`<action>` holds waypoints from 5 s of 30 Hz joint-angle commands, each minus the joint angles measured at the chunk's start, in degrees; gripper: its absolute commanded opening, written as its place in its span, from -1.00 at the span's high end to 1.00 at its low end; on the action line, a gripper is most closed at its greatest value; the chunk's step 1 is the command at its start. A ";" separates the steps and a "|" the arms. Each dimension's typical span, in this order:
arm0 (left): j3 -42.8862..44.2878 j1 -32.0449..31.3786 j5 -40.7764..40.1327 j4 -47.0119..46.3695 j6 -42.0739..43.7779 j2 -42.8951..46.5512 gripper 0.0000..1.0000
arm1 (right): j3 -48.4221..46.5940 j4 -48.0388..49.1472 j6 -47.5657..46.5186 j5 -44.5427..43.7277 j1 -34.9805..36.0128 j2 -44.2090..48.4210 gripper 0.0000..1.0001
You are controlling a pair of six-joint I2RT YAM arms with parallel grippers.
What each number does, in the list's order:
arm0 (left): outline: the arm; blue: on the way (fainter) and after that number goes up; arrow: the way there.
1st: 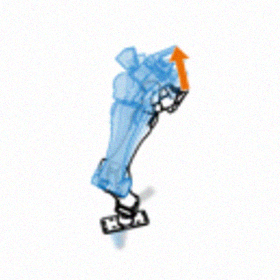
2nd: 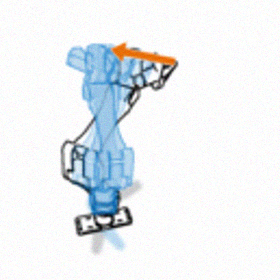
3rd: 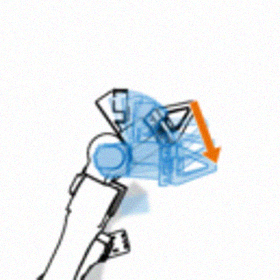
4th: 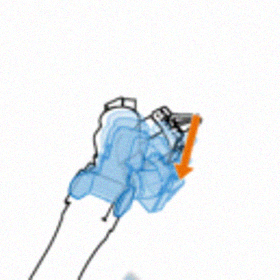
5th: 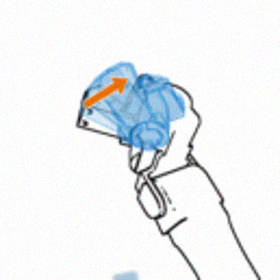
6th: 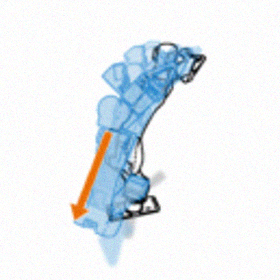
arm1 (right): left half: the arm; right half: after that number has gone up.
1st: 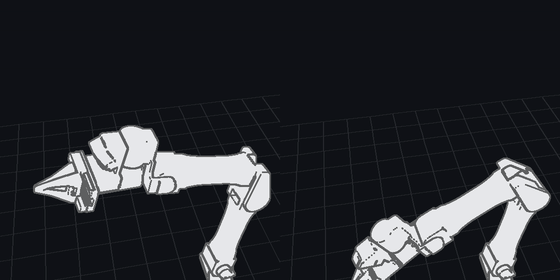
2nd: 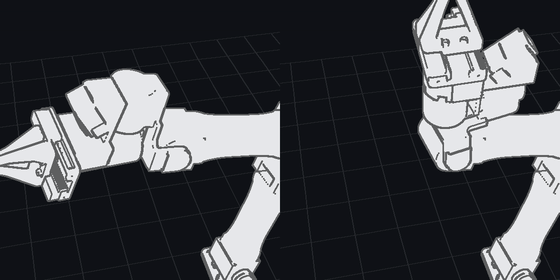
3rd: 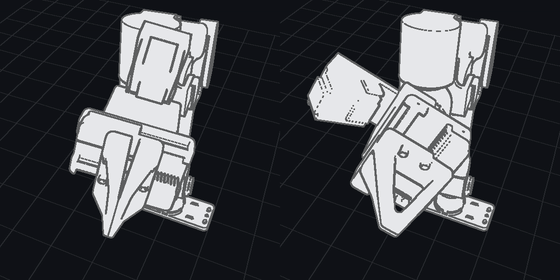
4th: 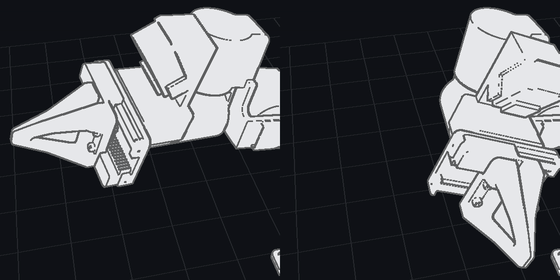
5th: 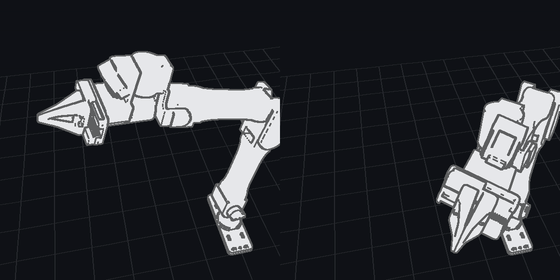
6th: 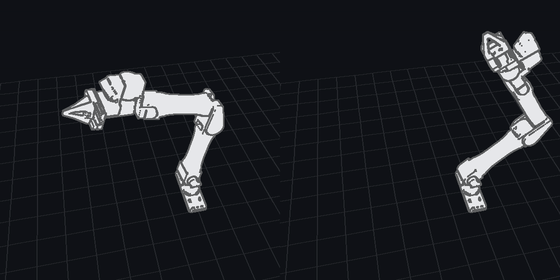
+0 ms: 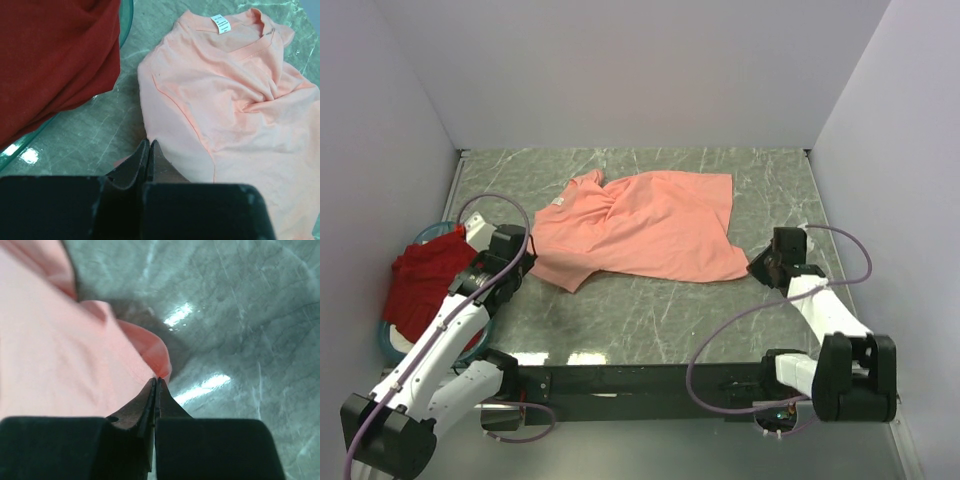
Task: Fold and stack the t-shirts
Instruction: Flatten the tshirt out, then fold the tshirt
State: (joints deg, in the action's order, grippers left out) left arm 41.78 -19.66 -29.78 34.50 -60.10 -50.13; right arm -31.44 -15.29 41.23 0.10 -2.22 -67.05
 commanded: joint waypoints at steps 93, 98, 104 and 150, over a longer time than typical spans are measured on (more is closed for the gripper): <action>27.60 15.88 27.35 -34.87 5.09 -13.35 0.99 | -29.23 13.70 6.84 9.39 -4.99 0.94 1.00; 5.65 15.79 24.33 -27.22 0.86 -1.04 0.99 | -14.10 13.45 6.49 10.28 -4.99 1.31 1.00; -8.02 15.71 21.61 -17.30 -3.00 6.70 0.99 | -7.85 7.03 3.24 8.60 -6.13 -2.74 1.00; 15.35 8.06 5.26 -5.23 -8.28 -25.98 0.92 | -23.22 5.18 2.71 13.35 -9.56 -24.09 1.00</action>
State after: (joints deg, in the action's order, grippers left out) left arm 55.11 -12.19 -23.42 29.78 -69.43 -75.68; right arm -51.51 -11.66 44.47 13.21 -11.88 -90.24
